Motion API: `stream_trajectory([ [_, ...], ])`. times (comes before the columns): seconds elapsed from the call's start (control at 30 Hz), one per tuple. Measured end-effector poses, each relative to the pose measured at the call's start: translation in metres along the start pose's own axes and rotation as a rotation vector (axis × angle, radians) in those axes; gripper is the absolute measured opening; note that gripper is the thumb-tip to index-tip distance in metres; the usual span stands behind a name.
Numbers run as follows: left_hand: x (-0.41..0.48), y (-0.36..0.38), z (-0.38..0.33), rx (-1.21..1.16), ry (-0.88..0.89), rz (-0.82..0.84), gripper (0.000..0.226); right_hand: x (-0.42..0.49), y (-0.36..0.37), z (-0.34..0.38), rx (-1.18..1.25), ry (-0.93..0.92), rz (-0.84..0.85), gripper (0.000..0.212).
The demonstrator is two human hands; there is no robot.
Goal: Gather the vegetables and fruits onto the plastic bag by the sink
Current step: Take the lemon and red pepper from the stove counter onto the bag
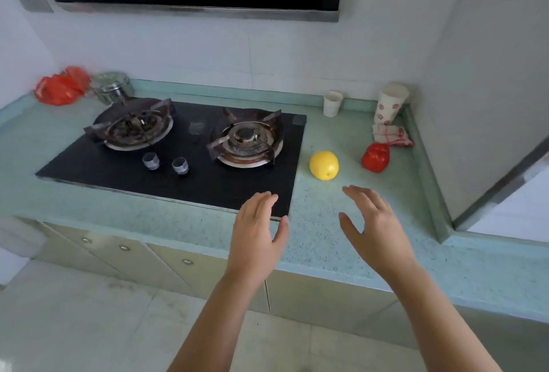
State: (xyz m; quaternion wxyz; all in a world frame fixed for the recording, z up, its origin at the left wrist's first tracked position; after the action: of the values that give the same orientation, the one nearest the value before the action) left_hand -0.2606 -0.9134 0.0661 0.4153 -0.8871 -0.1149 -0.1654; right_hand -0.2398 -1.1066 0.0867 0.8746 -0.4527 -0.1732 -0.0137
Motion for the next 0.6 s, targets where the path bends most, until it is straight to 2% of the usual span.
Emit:
stream_trajectory([
  [0.2, 0.039, 0.022, 0.024, -0.031, 0.058, 0.098, 0.050, 0.027, 0.011, -0.009, -0.037, 0.115, -0.031, 0.043],
  [0.47, 0.120, 0.052, 0.032, -0.125, 0.321, 0.279, 0.044, 0.047, 0.008, -0.020, -0.128, 0.379, -0.167, 0.043],
  [0.6, 0.146, 0.081, 0.031, -0.159, 0.380, 0.367, 0.045, 0.048, 0.012, -0.030, -0.169, 0.488, -0.200, 0.045],
])
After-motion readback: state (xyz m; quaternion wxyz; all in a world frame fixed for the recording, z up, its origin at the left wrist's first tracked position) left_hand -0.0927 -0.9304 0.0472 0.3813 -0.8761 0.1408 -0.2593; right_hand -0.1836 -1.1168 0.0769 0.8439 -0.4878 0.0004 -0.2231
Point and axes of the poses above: each hand's wrist, its own x-axis towards the middle knuckle, its own y-axis out of the palm, z = x × y, the point moved 3 cm from there along x, towards the middle knuckle, and after that the axes turned 1 degree about -z, right-handed, at the moved point
